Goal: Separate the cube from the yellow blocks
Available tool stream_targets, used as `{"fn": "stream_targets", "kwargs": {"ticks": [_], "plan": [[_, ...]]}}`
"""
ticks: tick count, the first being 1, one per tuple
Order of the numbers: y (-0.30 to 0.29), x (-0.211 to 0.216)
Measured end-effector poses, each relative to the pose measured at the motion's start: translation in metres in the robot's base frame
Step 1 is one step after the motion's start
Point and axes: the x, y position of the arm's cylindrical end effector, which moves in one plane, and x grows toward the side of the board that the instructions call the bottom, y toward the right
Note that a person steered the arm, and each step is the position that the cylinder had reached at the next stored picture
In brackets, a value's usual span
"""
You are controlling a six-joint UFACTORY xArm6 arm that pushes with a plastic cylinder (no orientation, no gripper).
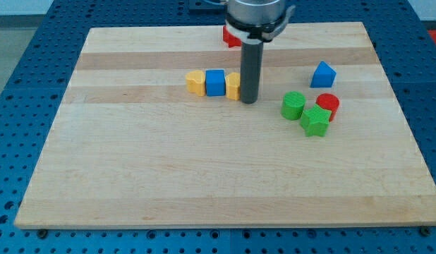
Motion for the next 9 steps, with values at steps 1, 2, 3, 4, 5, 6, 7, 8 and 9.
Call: {"fn": "stream_targets", "kwargs": {"ticks": [1, 2, 3, 4, 5, 6, 7, 8, 9], "plan": [[-0.026, 0.005], [-0.045, 0.005], [-0.047, -0.006], [-0.047, -0.027], [-0.043, -0.038], [-0.042, -0.053], [-0.042, -0.067], [-0.042, -0.080], [-0.041, -0.095]]}}
